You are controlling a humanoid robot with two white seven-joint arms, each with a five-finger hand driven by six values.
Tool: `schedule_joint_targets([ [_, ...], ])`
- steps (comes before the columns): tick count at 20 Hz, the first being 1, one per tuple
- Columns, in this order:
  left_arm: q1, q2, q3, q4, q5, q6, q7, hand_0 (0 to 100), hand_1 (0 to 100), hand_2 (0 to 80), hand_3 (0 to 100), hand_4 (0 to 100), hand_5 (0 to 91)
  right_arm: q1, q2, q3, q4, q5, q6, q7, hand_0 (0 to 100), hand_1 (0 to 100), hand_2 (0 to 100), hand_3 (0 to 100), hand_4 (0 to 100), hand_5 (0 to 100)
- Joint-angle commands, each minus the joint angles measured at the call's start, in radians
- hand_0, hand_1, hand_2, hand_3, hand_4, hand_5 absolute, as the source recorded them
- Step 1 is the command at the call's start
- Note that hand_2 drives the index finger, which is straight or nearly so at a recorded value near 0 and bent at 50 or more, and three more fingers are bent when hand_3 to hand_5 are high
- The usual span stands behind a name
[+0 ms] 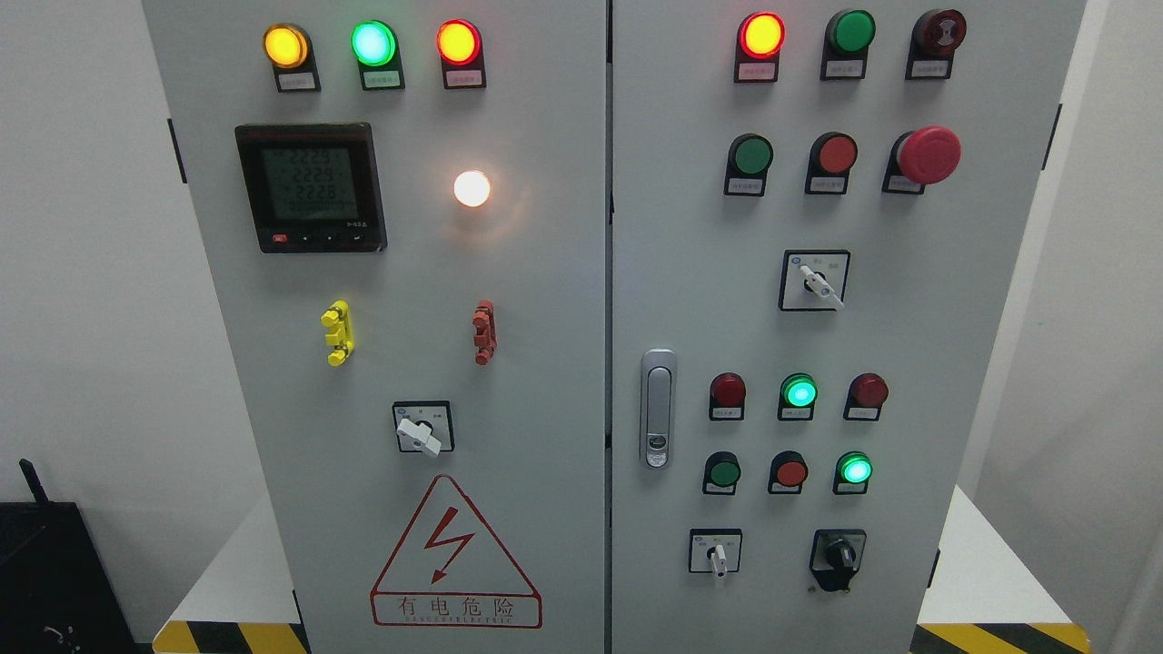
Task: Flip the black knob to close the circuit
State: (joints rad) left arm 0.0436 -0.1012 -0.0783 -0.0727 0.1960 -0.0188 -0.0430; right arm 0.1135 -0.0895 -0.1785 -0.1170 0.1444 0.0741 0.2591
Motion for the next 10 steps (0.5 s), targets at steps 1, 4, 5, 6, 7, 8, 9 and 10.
schedule_joint_targets([
  [1,-0.001,0.0,0.0,0.001,0.002,0.0,0.0,12,56,0.0,0,0,0.0,0.0,0.001,0.005,0.016,0.0,-0.002,0.0,0,0,0,0,0,0],
  [4,-0.001,0.0,0.0,-0.001,0.002,0.0,0.0,12,56,0.0,0,0,0.0,0.0,0.002,0.007,0.013,0.001,-0.005,0.003,0,0,0,0,0,0],
  [5,0.001,0.0,0.0,0.001,0.002,0.0,0.0,12,56,0.0,0,0,0.0,0.0,0.002,0.005,0.013,0.001,-0.005,0.003,0,0,0,0,0,0],
  [6,0.001,0.0,0.0,-0.001,0.002,0.0,0.0,12,56,0.0,0,0,0.0,0.0,-0.001,0.004,0.013,0.0,-0.007,0.005,0,0,0,0,0,0],
  [7,0.001,0.0,0.0,-0.001,-0.001,0.0,0.0,12,56,0.0,0,0,0.0,0.0,-0.002,0.004,0.013,0.0,-0.007,0.005,0,0,0,0,0,0],
  [8,0.001,0.0,0.0,-0.001,-0.001,0.0,0.0,12,56,0.0,0,0,0.0,0.0,-0.001,0.004,0.013,0.0,-0.01,0.009,0,0,0,0,0,0],
  [9,0.001,0.0,0.0,0.001,0.002,0.0,0.0,12,56,0.0,0,0,0.0,-0.001,-0.001,-0.004,0.008,-0.002,-0.023,0.04,0,0,0,0,0,0],
  [10,0.001,0.0,0.0,0.001,0.002,0.0,0.0,12,56,0.0,0,0,0.0,-0.008,0.004,-0.013,0.007,-0.006,-0.051,0.06,0,0,0,0,0,0],
])
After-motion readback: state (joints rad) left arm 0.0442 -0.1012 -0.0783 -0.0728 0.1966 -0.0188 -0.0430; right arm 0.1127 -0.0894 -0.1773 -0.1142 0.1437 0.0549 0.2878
